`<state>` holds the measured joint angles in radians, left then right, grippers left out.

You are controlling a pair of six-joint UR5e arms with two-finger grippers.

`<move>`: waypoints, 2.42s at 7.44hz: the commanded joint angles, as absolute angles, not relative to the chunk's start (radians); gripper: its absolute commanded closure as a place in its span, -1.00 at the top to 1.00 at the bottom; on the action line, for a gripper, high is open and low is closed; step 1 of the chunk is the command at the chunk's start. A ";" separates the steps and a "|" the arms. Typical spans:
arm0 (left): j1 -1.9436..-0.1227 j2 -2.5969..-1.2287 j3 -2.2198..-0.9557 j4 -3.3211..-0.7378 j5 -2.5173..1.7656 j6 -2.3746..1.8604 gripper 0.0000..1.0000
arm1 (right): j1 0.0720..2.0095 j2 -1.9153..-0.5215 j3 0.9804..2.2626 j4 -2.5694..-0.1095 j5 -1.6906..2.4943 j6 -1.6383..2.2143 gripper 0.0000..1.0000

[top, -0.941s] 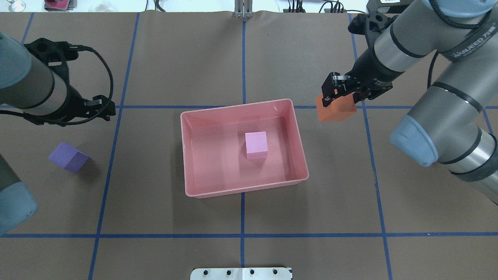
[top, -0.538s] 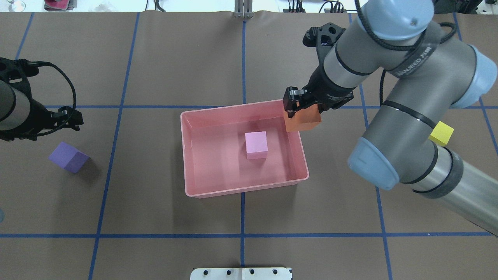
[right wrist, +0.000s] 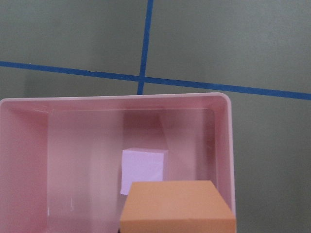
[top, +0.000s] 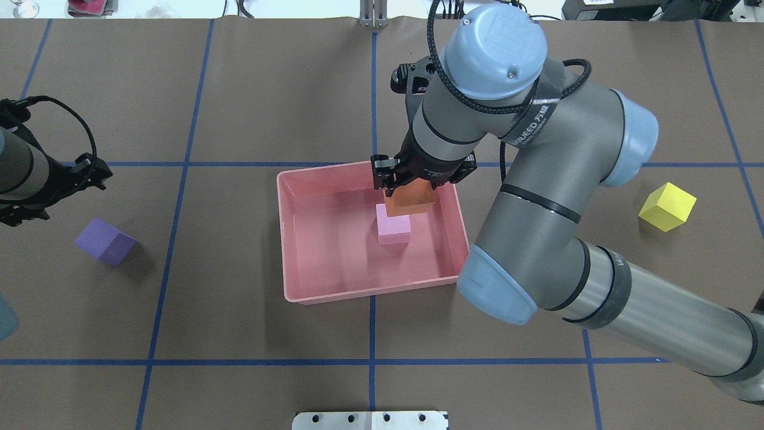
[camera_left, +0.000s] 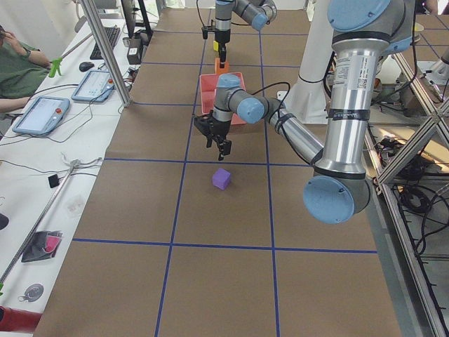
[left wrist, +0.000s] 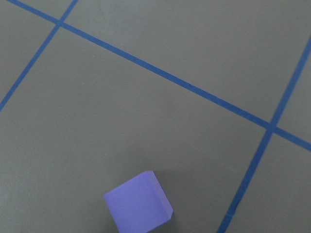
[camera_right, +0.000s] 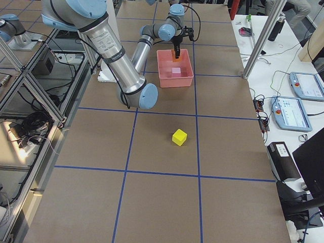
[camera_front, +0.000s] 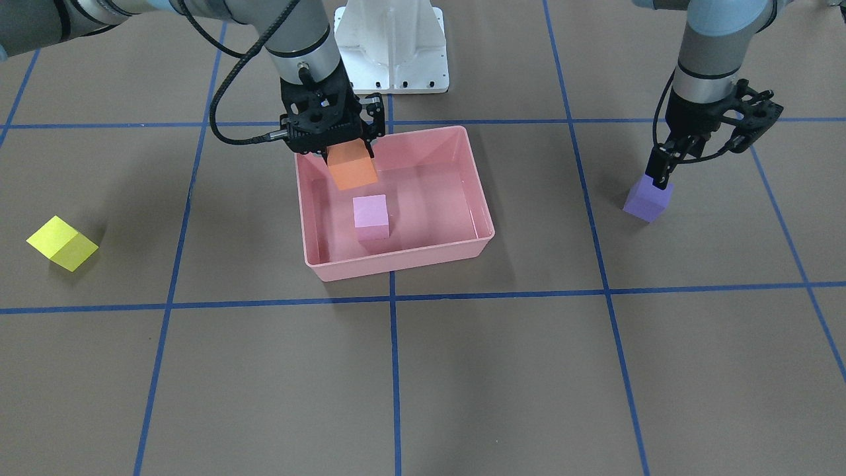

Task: Place blocks into pink bin with both arms
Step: 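Release the orange cube into the bin while the left gripper grasps the purple cube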

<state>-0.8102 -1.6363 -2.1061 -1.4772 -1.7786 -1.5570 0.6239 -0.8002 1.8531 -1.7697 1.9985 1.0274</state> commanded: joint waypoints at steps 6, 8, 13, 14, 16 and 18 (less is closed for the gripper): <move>-0.689 -1.628 -1.962 -1.589 -1.668 -1.828 1.00 | 0.537 -0.689 1.729 -1.766 1.907 1.058 -1.00; -0.674 -1.626 -1.960 -1.589 -1.666 -1.853 1.00 | 0.531 -0.689 1.726 -1.764 1.902 1.058 -1.00; -0.657 -1.585 -1.957 -1.588 -1.640 -1.902 1.00 | 0.528 -0.689 1.723 -1.763 1.901 1.058 -1.00; -0.638 -1.586 -1.956 -1.588 -1.640 -1.929 1.00 | 0.529 -0.690 1.723 -1.763 1.901 1.058 -1.00; -0.632 -1.595 -1.951 -1.588 -1.640 -1.943 1.00 | 0.528 -0.695 1.723 -1.763 1.901 1.057 -1.00; -0.624 -1.597 -1.944 -1.589 -1.640 -1.950 1.00 | 0.528 -0.696 1.721 -1.763 1.899 1.058 -1.00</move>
